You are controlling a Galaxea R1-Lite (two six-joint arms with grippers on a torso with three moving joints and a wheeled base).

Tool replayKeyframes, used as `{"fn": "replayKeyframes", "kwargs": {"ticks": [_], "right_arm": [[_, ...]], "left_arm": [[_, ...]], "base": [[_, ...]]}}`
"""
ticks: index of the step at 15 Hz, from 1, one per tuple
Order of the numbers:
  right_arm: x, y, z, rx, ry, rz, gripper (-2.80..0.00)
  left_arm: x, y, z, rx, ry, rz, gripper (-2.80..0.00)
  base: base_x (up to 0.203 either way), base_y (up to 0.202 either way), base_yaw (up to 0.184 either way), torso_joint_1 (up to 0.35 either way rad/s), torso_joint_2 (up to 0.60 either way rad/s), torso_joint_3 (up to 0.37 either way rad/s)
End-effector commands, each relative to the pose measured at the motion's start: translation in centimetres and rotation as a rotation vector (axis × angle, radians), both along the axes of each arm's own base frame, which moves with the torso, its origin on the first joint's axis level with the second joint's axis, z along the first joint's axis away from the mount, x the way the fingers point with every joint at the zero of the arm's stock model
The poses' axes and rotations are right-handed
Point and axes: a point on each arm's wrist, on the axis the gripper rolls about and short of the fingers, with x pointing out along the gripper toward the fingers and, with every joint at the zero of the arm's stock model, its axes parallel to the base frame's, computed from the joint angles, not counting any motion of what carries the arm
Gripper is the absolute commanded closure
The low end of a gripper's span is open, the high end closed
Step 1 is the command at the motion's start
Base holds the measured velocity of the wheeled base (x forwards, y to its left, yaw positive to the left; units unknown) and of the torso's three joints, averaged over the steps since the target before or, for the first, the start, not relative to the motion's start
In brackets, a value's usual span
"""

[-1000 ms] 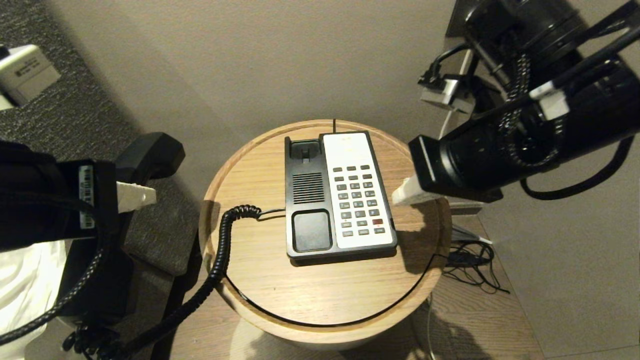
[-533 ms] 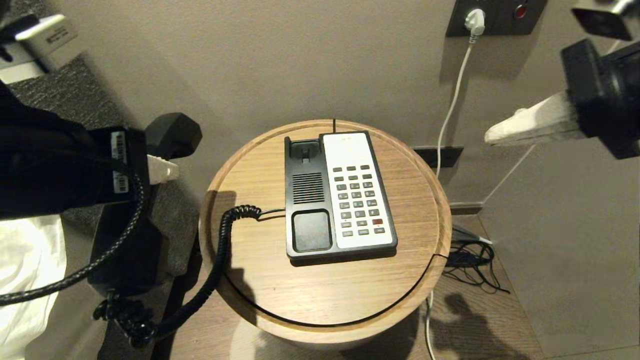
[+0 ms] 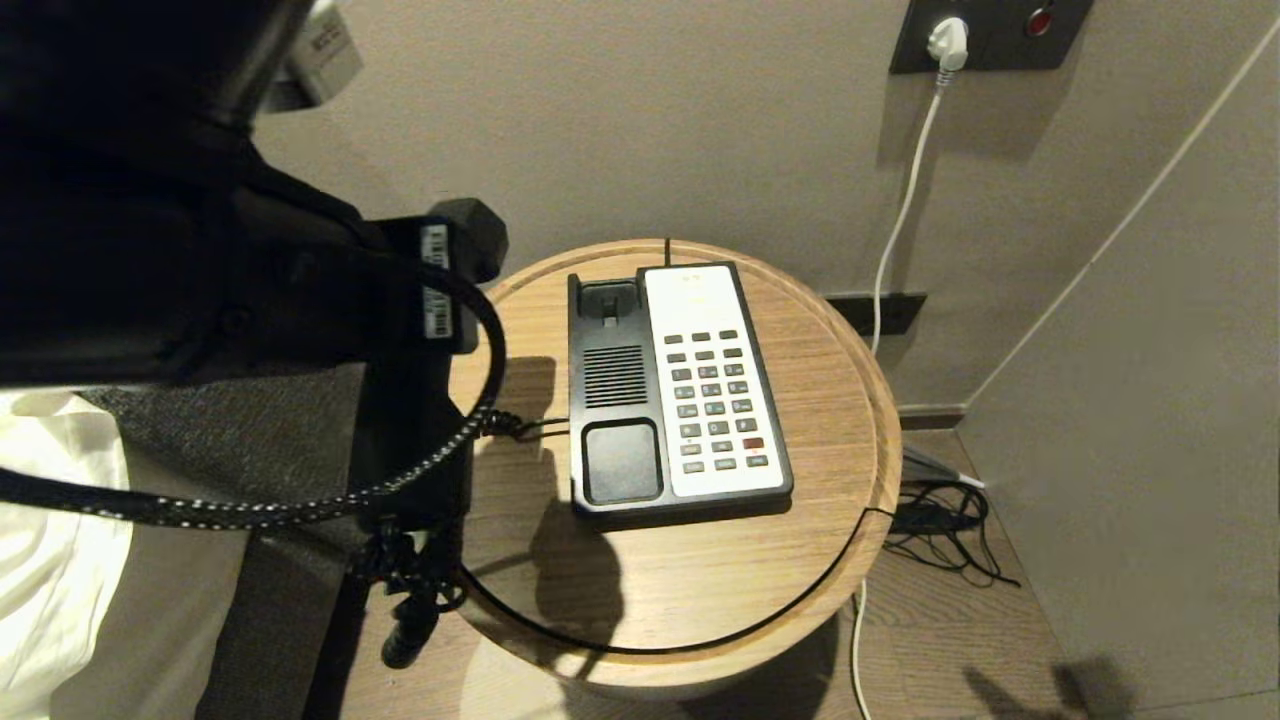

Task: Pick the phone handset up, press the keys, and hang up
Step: Put the handset back

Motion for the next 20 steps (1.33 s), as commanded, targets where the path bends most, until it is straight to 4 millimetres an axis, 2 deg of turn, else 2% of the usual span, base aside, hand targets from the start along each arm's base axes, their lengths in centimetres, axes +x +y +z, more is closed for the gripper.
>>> {"fn": "replayKeyframes", "kwargs": {"ticks": [1, 5, 8, 11, 15, 20], "right_arm": [[-3.3, -1.2, 0.3, 0.039, -0.073, -0.010, 0.00], [-4.8, -1.7, -0.8, 0.045, -0.062, 0.018, 0.00], [-5.4, -1.8, -2.2, 0.041, -0.027, 0.048, 0.00], [-4.7, -1.5, -2.1, 0.058, -0.040, 0.060, 0.00], [-5.1, -1.6, -3.2, 0.061, -0.019, 0.071, 0.00], [-5.0, -1.6, -3.8, 0.059, 0.000, 0.082, 0.00]], "left_arm": [[0.4, -2.3, -1.5, 0.057, 0.028, -0.027, 0.00], [1.0, -4.2, -1.4, 0.052, 0.023, -0.046, 0.00], [1.9, -6.5, -1.2, 0.040, 0.010, -0.064, 0.00], [2.7, -8.2, -2.5, 0.087, 0.022, -0.058, 0.00], [3.5, -9.2, -3.9, 0.154, 0.023, -0.025, 0.00], [4.3, -9.2, -4.3, 0.167, 0.021, 0.004, 0.00]], "base": [[0.000, 0.000, 0.000, 0.000, 0.00, 0.000], [0.000, 0.000, 0.000, 0.000, 0.00, 0.000], [0.000, 0.000, 0.000, 0.000, 0.00, 0.000], [0.000, 0.000, 0.000, 0.000, 0.00, 0.000], [0.000, 0.000, 0.000, 0.000, 0.00, 0.000], [0.000, 0.000, 0.000, 0.000, 0.00, 0.000]]}}
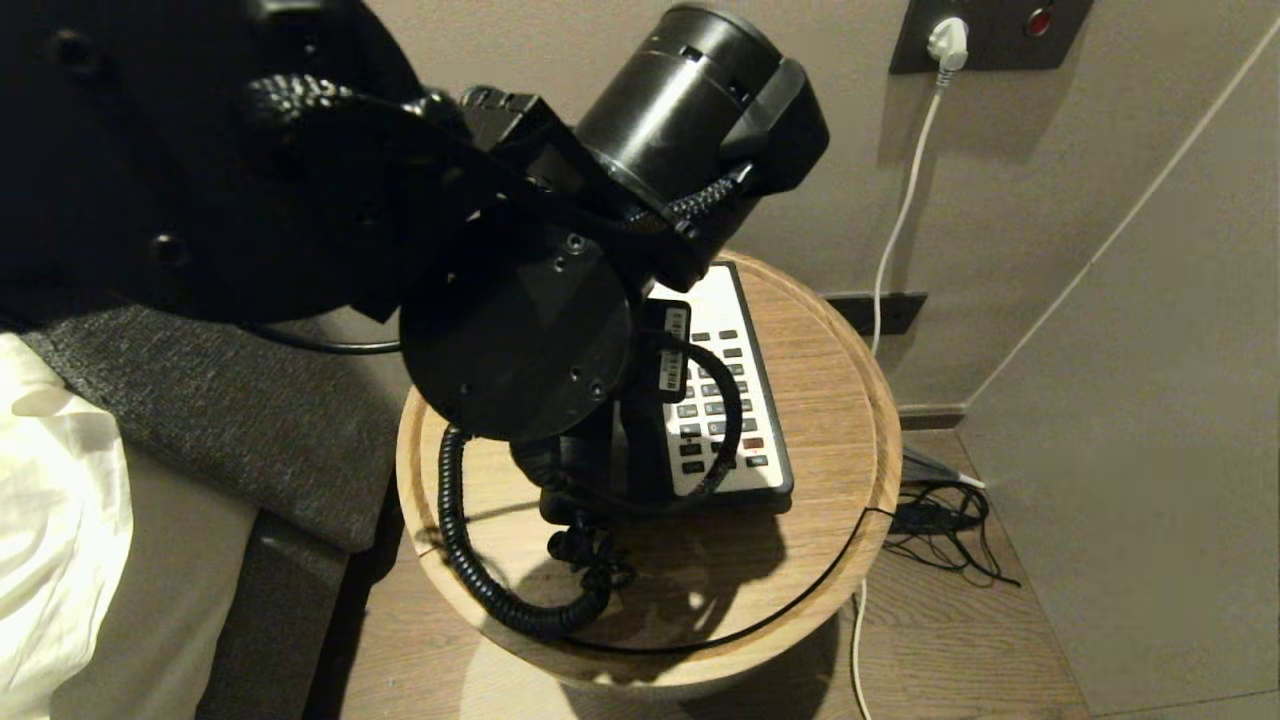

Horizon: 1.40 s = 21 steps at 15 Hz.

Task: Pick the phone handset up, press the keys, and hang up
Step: Put the handset back

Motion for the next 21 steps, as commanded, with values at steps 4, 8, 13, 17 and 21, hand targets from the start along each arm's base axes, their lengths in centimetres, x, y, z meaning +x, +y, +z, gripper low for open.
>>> {"fn": "replayKeyframes", "kwargs": {"ticks": [4, 8, 13, 17, 21], "right_arm": [[-0.1, 0.0, -0.9, -0.006, 0.031, 0.011, 0.00], [-0.1, 0.0, -1.3, -0.012, 0.038, 0.012, 0.00], [-0.3, -0.1, -1.5, -0.015, 0.042, 0.016, 0.00], [-0.4, -0.1, -1.8, -0.018, 0.048, 0.016, 0.00], [-0.2, 0.0, -2.2, -0.025, 0.060, 0.018, 0.00]], "left_arm": [[0.9, -0.4, -0.5, 0.003, 0.000, 0.022, 0.00], [1.4, -0.8, -0.8, -0.008, -0.009, 0.026, 0.00], [1.7, -1.1, -1.2, -0.002, -0.007, 0.027, 0.00], [2.2, -1.1, -1.5, 0.009, -0.004, 0.037, 0.00], [2.4, -1.2, -1.7, 0.015, -0.003, 0.037, 0.00]], "base": [[0.000, 0.000, 0.000, 0.000, 0.00, 0.000], [0.000, 0.000, 0.000, 0.000, 0.00, 0.000], [0.000, 0.000, 0.000, 0.000, 0.00, 0.000], [0.000, 0.000, 0.000, 0.000, 0.00, 0.000], [0.000, 0.000, 0.000, 0.000, 0.00, 0.000]]}}
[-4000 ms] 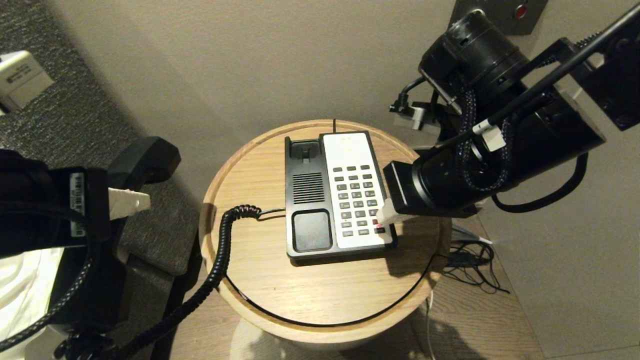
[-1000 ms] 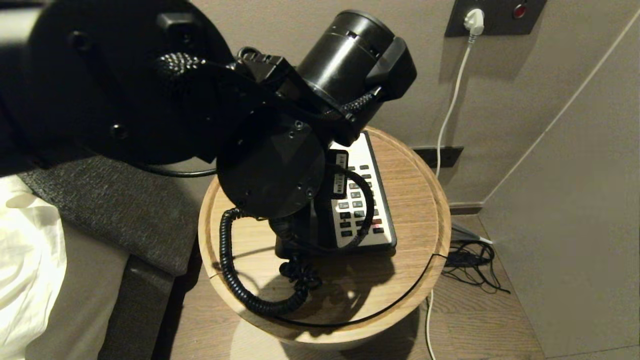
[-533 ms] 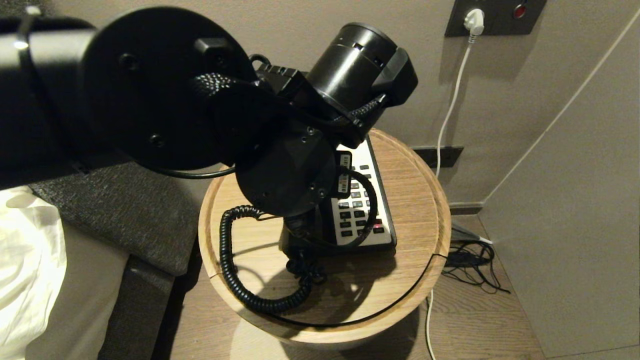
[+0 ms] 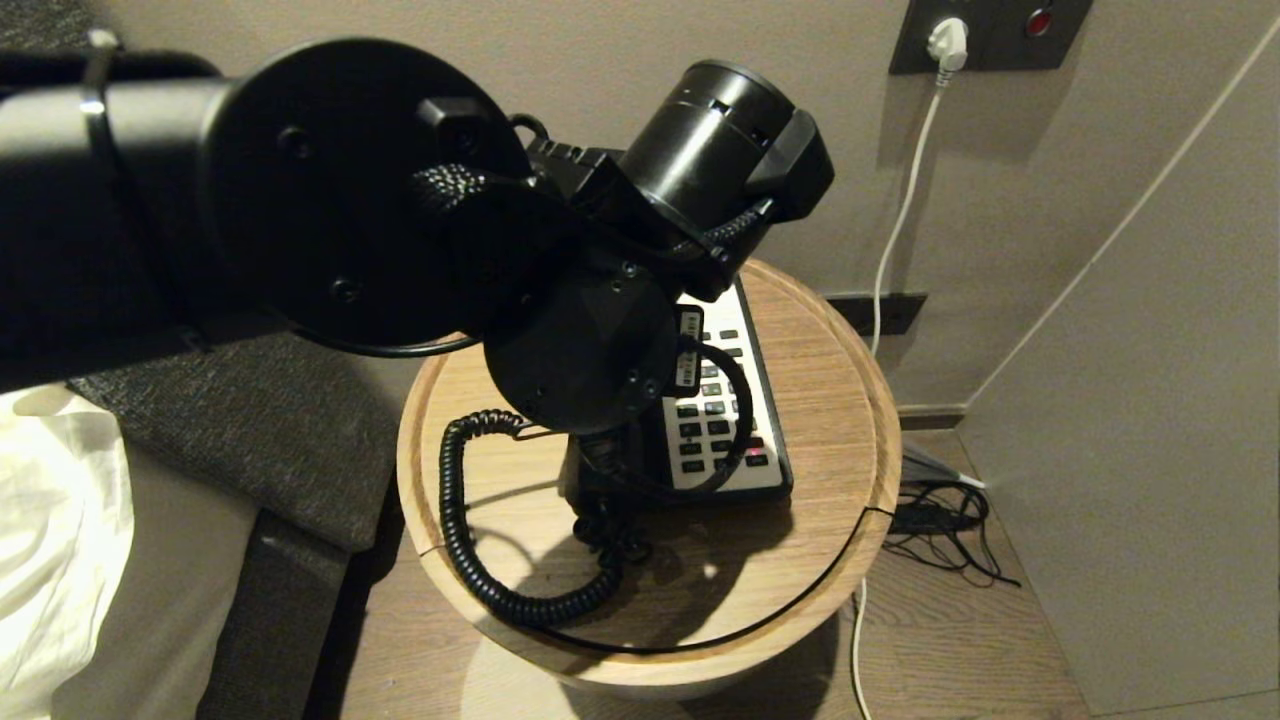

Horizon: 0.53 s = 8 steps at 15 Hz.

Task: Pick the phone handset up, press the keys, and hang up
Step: Put the handset back

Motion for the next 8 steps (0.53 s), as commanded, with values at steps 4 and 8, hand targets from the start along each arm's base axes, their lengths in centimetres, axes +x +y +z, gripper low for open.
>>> {"fn": "replayKeyframes", "kwargs": {"ticks": [4, 8], "right_arm": [[-0.02, 0.00, -0.17, 0.001, 0.010, 0.001, 0.00], [-0.09, -0.01, -0.43, 0.001, 0.017, 0.009, 0.00]], "left_arm": [[0.48, -0.38, -0.44, 0.009, -0.004, 0.002, 0.00], [0.69, -0.68, -0.72, 0.009, -0.005, 0.002, 0.00]], "base": [[0.000, 0.000, 0.000, 0.000, 0.00, 0.000], [0.000, 0.000, 0.000, 0.000, 0.00, 0.000]]}}
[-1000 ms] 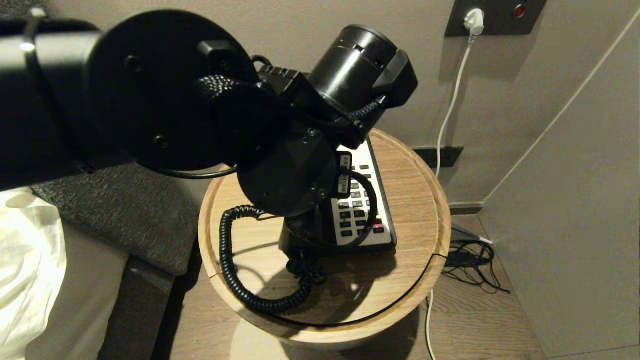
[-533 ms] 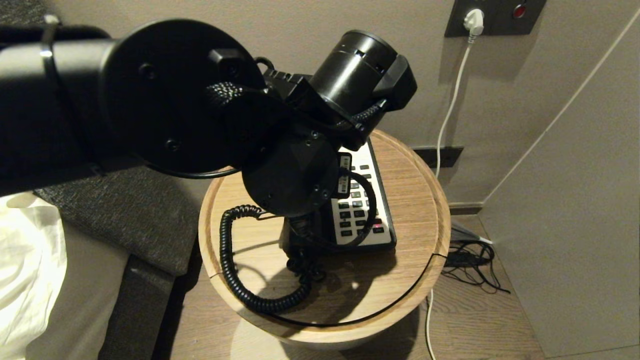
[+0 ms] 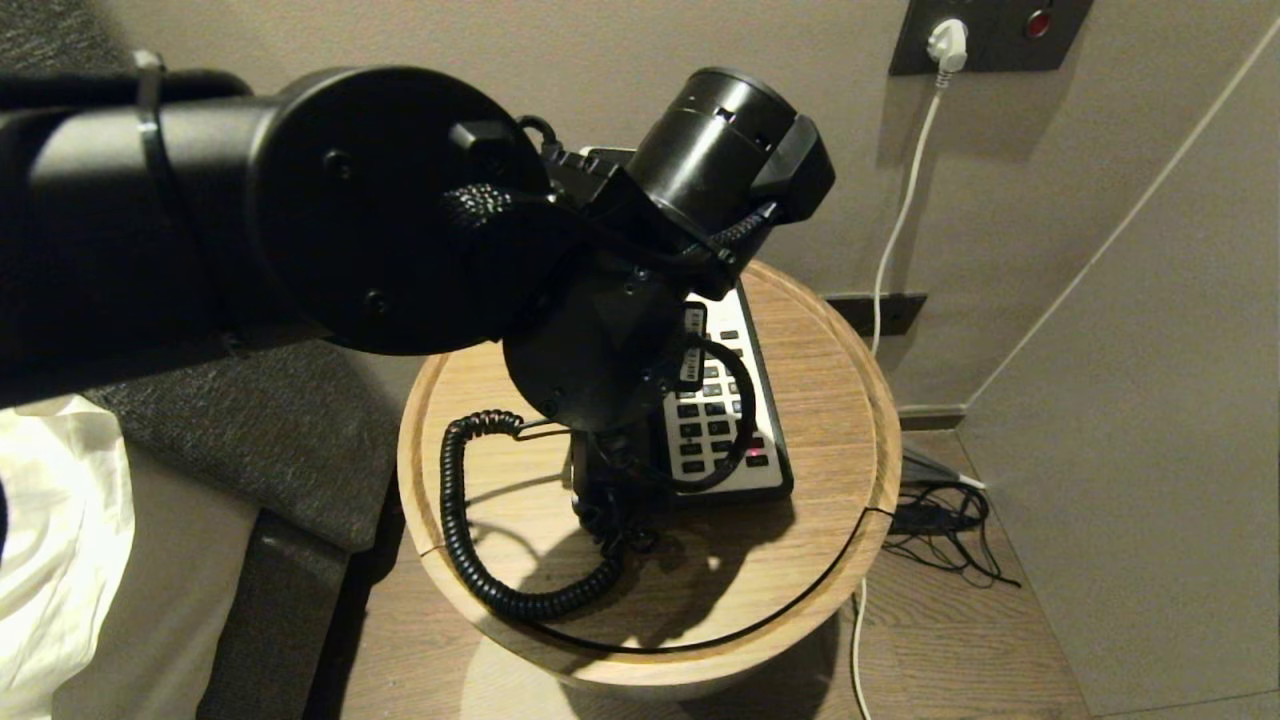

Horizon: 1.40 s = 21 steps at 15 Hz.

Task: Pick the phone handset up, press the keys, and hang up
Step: Put the handset back

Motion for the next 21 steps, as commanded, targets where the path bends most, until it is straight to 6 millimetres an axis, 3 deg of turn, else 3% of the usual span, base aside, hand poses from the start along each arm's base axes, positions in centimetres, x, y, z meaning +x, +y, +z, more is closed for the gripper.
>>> {"fn": "replayKeyframes", "kwargs": {"ticks": [1, 5, 6, 15, 16, 21], "right_arm": [[0.0, 0.0, -0.1, 0.002, 0.009, 0.007, 0.00], [0.0, 0.0, -0.1, 0.004, 0.009, 0.008, 0.00], [0.0, 0.0, -0.1, 0.003, 0.009, 0.008, 0.00], [0.3, 0.1, -0.4, 0.007, 0.009, 0.020, 0.00], [0.3, 0.2, -0.5, 0.005, 0.013, 0.020, 0.00], [0.5, 0.3, -1.1, -0.001, 0.035, 0.024, 0.00]], "left_arm": [[0.1, -0.1, -0.3, 0.008, 0.006, 0.003, 0.00], [0.1, 0.0, -0.2, 0.045, -0.015, 0.018, 0.00], [0.1, -0.1, -0.3, 0.044, -0.016, 0.020, -2.80], [-0.8, 0.6, 1.6, -0.023, -0.066, 0.008, -2.80], [-1.0, 0.8, 1.9, -0.028, -0.068, 0.006, 0.00], [-2.3, 2.3, 3.7, -0.062, -0.080, -0.001, 0.00]], "base": [[0.000, 0.000, 0.000, 0.000, 0.00, 0.000], [0.000, 0.000, 0.000, 0.000, 0.00, 0.000], [0.000, 0.000, 0.000, 0.000, 0.00, 0.000], [0.000, 0.000, 0.000, 0.000, 0.00, 0.000], [0.000, 0.000, 0.000, 0.000, 0.00, 0.000], [0.000, 0.000, 0.000, 0.000, 0.00, 0.000]]}}
